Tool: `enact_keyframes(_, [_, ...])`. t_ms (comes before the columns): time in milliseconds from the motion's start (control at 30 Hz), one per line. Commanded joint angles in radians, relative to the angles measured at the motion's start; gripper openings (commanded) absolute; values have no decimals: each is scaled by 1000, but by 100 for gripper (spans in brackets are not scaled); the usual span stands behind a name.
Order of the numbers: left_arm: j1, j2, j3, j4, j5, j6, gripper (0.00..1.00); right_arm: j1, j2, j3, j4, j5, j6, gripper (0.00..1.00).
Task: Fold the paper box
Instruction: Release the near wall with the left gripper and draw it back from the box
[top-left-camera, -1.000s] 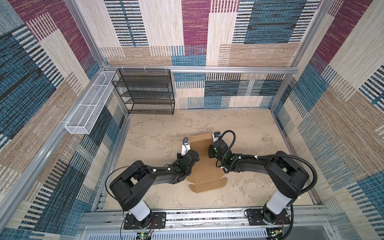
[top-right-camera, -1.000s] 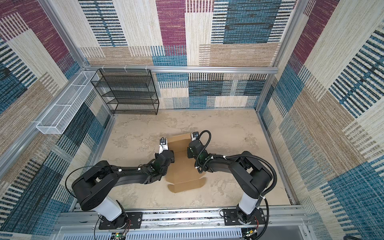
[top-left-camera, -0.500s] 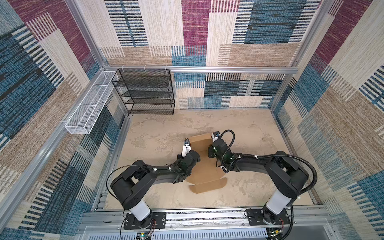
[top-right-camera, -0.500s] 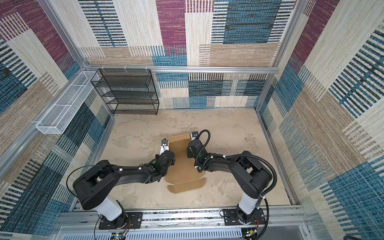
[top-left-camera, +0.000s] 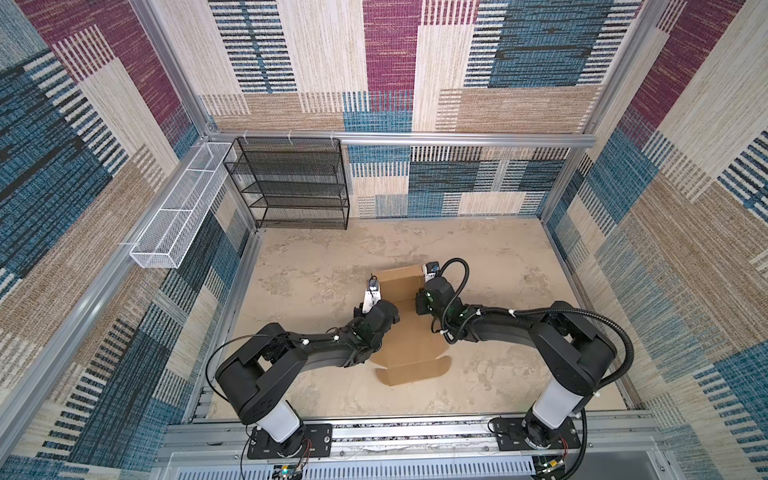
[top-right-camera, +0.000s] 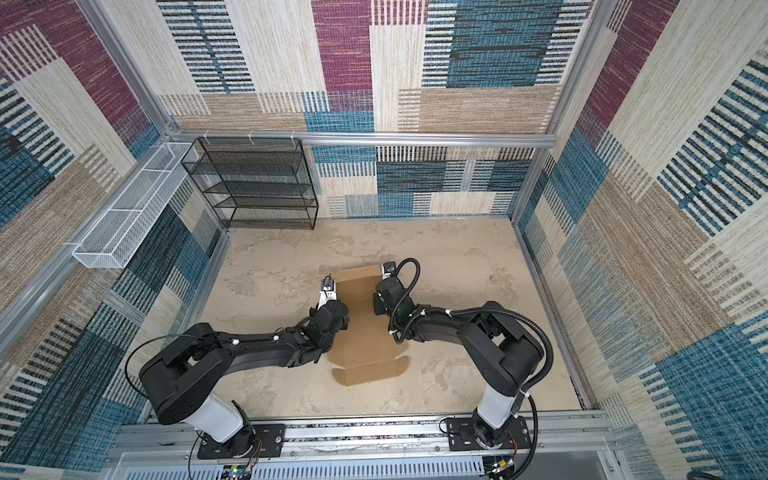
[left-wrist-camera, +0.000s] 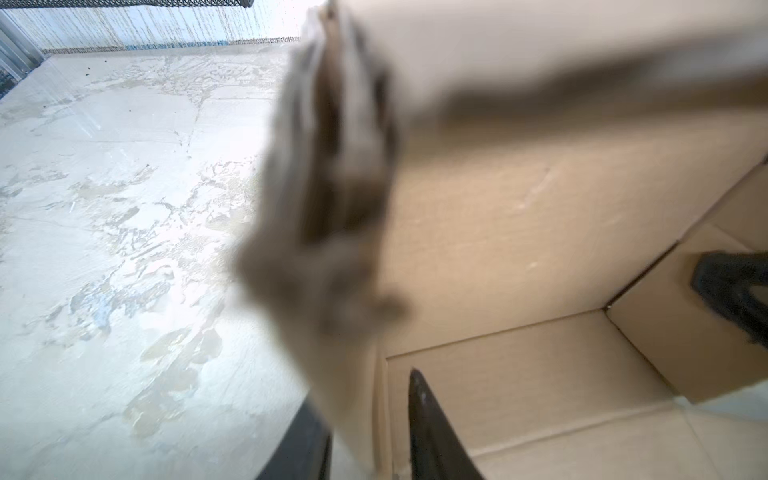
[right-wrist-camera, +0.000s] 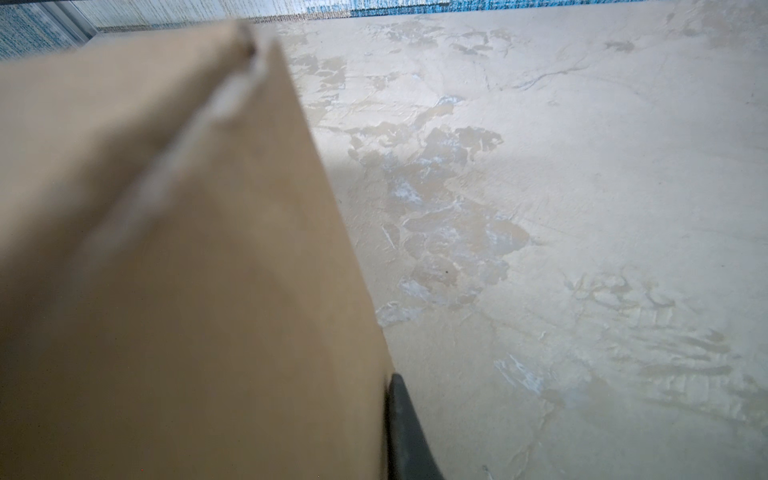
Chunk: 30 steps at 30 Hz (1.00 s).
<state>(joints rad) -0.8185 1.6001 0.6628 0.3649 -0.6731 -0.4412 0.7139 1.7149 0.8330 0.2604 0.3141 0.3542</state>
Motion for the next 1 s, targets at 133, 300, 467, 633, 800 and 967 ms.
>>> enact_keyframes(133, [1, -33, -15, -13, 7, -2, 48, 1, 6, 17, 1, -2, 8, 11])
enact_keyframes(300, [1, -41, -20, -21, 13, -11, 66, 1, 11, 28, -10, -3, 8, 11])
enact_keyframes(467, [-1, -98, -60, -29, 15, -36, 72, 1, 22, 40, -24, 2, 9, 10])
enact_keyframes(633, [-1, -199, -105, -60, 17, -71, 73, 1, 28, 55, -52, 8, 17, 10])
enact_keyframes(800, [-1, -322, -147, -97, 35, -93, 73, 1, 26, 77, -86, 5, 22, 10])
enact_keyframes(967, [-2, -455, -194, -131, 15, -105, 72, 0, 17, 111, -141, 7, 20, 10])
